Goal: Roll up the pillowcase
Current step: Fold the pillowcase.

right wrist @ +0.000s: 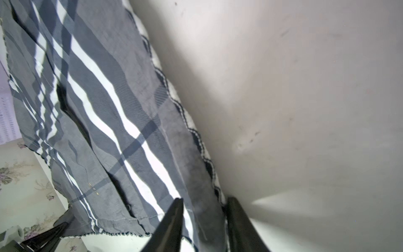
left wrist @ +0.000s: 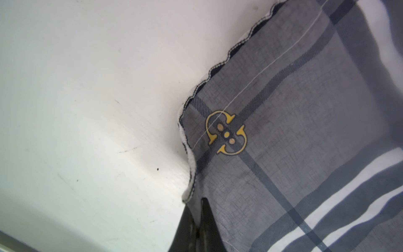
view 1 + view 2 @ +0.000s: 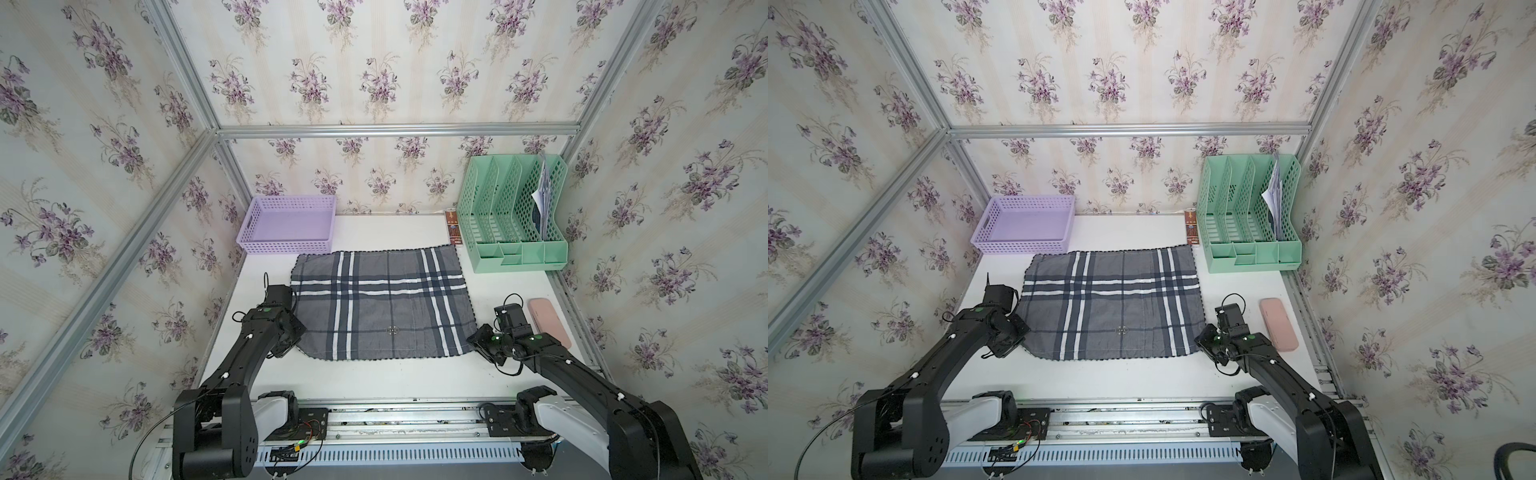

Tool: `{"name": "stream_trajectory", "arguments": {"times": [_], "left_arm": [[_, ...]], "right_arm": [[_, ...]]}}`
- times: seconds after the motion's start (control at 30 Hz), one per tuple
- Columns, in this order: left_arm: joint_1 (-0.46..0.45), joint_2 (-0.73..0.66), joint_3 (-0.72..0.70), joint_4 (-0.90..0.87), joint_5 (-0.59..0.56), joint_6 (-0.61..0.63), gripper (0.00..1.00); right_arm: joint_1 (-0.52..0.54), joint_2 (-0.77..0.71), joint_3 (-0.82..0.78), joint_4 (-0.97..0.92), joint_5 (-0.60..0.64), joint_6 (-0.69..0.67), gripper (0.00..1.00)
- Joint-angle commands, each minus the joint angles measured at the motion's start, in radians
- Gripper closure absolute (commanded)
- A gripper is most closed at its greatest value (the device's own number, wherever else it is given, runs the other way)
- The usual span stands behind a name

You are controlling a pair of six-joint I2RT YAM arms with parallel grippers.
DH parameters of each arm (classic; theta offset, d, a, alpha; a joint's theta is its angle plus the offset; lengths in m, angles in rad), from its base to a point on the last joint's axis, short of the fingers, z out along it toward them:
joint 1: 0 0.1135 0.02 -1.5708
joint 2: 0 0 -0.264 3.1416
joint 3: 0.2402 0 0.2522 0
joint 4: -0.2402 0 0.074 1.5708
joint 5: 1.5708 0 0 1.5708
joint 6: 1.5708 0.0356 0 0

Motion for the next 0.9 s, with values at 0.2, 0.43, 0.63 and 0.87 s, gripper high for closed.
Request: {"name": "stream_trajectory", "arguments": {"times": [0.2, 0.43, 0.63, 0.87], "left_arm": [[0.001, -0.129, 0.033, -0.088, -0.044, -0.001, 1.0], [0.001, -0.269, 0.102, -0.149, -0.086, 0.007, 1.0], [0.0, -0.324, 0.134, -0.174, -0.088, 0.048, 1.0], [-0.017, -0.607, 0.083, -0.264, -0.083, 0.043, 1.0]], "right_arm": [[-0.019, 0.008, 0.143, -0.047, 0.012, -0.079, 1.0], [-0.125, -0.016, 0.249, 0.046, -0.167, -0.153, 1.0], [-0.125, -0.085, 0.314, 0.005, -0.176, -0.228, 1.0], [-0.123, -0.303, 0.234, -0.147, -0.159, -0.193, 1.0]]}}
